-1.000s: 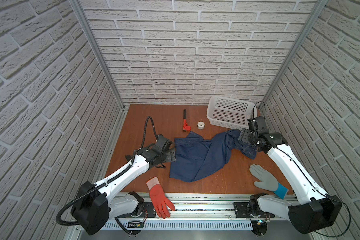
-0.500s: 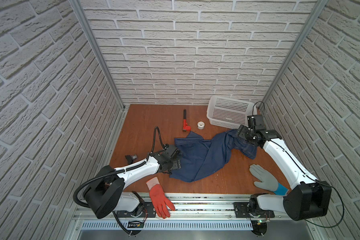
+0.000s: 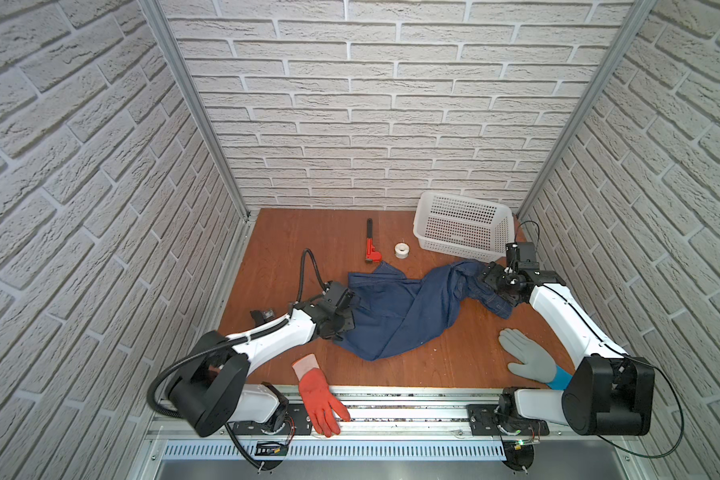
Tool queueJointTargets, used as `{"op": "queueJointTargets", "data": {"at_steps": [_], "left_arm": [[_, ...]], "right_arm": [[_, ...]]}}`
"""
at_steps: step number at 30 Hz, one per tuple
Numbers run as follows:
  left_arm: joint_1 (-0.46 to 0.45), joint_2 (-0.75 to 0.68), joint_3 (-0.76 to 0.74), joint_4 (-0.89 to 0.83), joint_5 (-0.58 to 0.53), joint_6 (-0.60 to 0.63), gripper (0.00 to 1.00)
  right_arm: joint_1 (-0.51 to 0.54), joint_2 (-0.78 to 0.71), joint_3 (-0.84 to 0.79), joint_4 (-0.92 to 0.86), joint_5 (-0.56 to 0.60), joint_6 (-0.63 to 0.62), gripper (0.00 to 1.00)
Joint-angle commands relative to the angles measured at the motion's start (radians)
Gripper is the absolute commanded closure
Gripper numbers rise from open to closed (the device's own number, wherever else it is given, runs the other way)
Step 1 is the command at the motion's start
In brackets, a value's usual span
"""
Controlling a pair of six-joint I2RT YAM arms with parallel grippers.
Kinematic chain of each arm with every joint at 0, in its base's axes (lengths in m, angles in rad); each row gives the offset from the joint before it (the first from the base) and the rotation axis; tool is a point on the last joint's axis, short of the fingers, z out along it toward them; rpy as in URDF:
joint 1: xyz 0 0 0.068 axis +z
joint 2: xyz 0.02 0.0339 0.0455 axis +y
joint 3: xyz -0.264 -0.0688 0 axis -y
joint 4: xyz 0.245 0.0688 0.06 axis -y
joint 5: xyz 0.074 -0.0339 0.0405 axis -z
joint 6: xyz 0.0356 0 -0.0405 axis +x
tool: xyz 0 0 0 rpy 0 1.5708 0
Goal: Fold and stack the trousers
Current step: 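Grasp the jeans leg hem with the left gripper and pull it toward the left arm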
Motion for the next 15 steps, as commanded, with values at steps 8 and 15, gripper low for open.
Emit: {"op": "queueJointTargets", "data": {"at_steps": [8,15], "left_arm": [[0.401,-0.302,0.283,-0.387,-0.071,0.294,1.0],[0.649,-0.349,0.3,-0.42,-0.005,0.355,1.0]], "right_arm": [[-0.012,-0.008,-0.011,0.032,-0.047,0.053,0.12],[-0.017,0.001,-0.077,0.05,-0.148,0.109,0.09]]}}
